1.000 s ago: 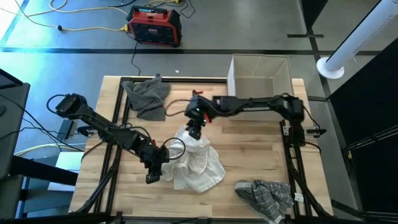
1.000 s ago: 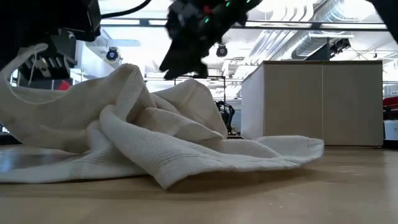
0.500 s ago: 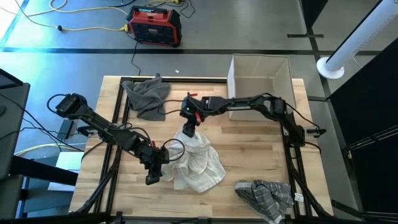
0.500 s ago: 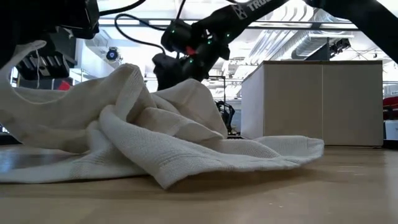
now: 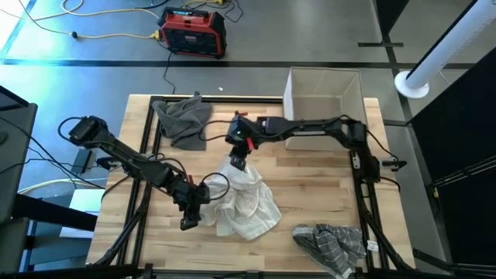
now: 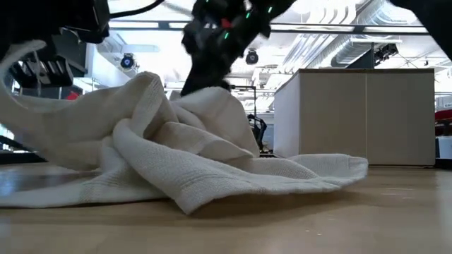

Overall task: Fold towel
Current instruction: Fold the white patterned towel

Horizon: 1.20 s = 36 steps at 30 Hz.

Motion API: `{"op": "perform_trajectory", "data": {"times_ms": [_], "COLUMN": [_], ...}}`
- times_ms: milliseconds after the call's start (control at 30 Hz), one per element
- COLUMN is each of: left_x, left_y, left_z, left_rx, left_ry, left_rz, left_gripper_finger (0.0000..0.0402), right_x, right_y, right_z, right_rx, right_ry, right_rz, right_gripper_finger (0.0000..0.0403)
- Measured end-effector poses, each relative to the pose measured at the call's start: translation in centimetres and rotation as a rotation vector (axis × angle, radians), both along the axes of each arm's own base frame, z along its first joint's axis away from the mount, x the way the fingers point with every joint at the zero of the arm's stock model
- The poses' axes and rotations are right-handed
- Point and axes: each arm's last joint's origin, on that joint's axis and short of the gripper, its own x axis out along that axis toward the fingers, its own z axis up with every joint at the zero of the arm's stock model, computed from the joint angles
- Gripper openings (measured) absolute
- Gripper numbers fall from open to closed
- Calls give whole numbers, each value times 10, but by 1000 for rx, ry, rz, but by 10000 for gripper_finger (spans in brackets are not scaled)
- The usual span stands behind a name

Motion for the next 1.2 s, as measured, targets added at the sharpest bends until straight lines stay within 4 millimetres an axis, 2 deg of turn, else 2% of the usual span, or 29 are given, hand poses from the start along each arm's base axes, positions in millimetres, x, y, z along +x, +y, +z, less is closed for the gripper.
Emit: {"op": "perform_trajectory", "data": {"times_ms": [133,367,533,667,767,933,1033,1200], "left_x": [-12,-43,-47,-49,-32,8,29,46], "left_y": [7,32,46,57,60,56,56,68], "left_z": [27,103,138,161,158,123,94,54], "left_rx": [15,144,281,392,401,330,297,208], "left_ry": [33,48,-89,-197,-291,-342,-311,-138], "left_rz": [8,62,29,3,-25,-165,-308,-356], "left_gripper_finger": [0,0,0,0,0,0,0,0], "right_x": [-34,-113,-159,-193,-204,-205,-203,-193], "right_y": [14,57,90,110,125,153,163,168], "right_z": [55,139,164,175,161,141,132,121], "right_rx": [-87,-179,-137,-102,-85,-61,-94,-131], "right_ry": [-36,-117,-114,-78,95,286,350,377], "right_rz": [1,-17,-40,-56,-72,-19,19,27], "right_gripper_finger": [0,0,0,0,0,0,0,0]}}
